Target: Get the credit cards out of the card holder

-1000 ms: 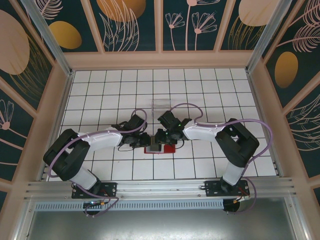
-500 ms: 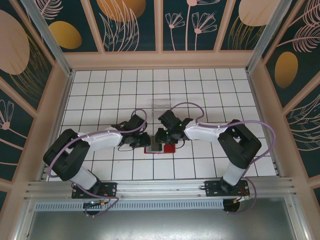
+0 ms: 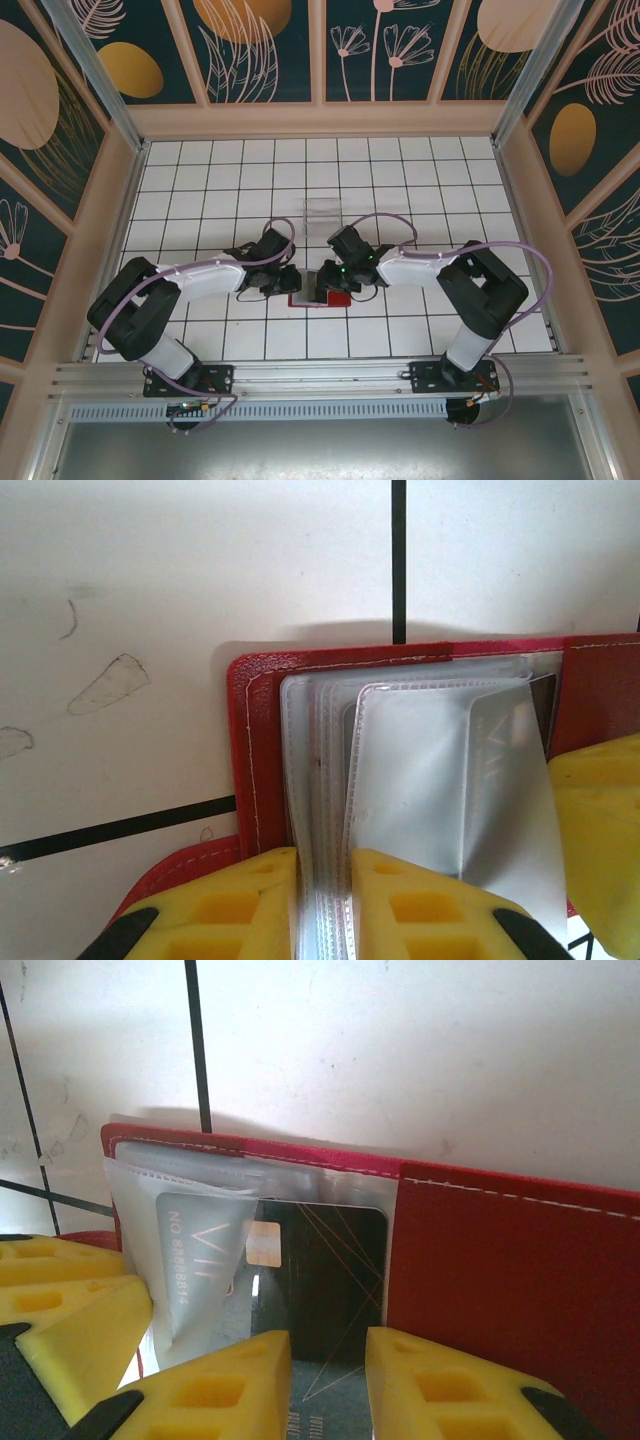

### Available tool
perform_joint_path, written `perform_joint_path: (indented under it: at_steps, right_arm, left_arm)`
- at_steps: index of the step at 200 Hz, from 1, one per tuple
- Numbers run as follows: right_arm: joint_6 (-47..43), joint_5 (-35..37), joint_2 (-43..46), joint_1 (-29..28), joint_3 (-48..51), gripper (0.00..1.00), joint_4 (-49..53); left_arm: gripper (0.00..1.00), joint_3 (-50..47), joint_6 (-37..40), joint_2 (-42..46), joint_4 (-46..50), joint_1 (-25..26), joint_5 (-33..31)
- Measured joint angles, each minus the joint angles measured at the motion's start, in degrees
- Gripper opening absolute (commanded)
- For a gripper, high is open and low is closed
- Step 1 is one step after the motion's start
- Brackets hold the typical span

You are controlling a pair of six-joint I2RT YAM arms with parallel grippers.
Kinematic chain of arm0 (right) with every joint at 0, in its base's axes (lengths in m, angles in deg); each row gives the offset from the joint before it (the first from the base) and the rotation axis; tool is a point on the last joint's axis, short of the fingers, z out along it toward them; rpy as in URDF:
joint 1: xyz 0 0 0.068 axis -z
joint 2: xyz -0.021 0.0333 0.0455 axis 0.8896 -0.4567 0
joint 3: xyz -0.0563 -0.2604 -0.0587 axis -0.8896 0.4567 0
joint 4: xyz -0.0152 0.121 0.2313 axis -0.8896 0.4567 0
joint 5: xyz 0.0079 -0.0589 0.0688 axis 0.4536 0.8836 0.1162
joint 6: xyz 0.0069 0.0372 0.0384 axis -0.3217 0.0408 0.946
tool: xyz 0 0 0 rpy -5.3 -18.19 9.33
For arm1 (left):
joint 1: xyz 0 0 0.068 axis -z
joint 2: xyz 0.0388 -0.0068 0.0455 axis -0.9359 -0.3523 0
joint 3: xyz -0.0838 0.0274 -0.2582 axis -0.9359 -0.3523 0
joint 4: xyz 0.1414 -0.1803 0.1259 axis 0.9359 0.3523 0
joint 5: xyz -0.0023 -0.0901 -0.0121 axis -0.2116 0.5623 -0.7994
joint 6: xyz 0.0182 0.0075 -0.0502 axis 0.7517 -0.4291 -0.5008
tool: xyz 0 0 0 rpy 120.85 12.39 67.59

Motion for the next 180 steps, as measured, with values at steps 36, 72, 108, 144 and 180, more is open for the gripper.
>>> perform_joint_path:
  at_steps: [36,72,108,144,180]
  right_arm:
    - [0.2,-0.4,1.7,0.0,1.0,0.28,-1.0]
    - [0.3,-1.0,4.5,0.2,1.7,0.28,-1.8]
    - [0.5,-0.9,5.2,1.5,3.1,0.28,-2.0]
    - [0.4,-1.5,4.7,2.5,4.6,0.28,-2.4]
    - [0.2,-2.6,3.7,2.5,4.6,0.28,-3.4]
  left_arm:
    - [0.21,0.1,0.0,0.0,0.2,0.0,0.0]
    - [0.21,0.4,0.2,-0.3,0.5,0.0,0.0]
    - [0.2,0.6,0.3,-0.3,0.8,0.0,0.0]
    - [0.2,0.7,0.4,-0.3,0.9,0.0,0.0]
    - [0.2,0.7,0.4,-0.3,1.0,0.0,0.0]
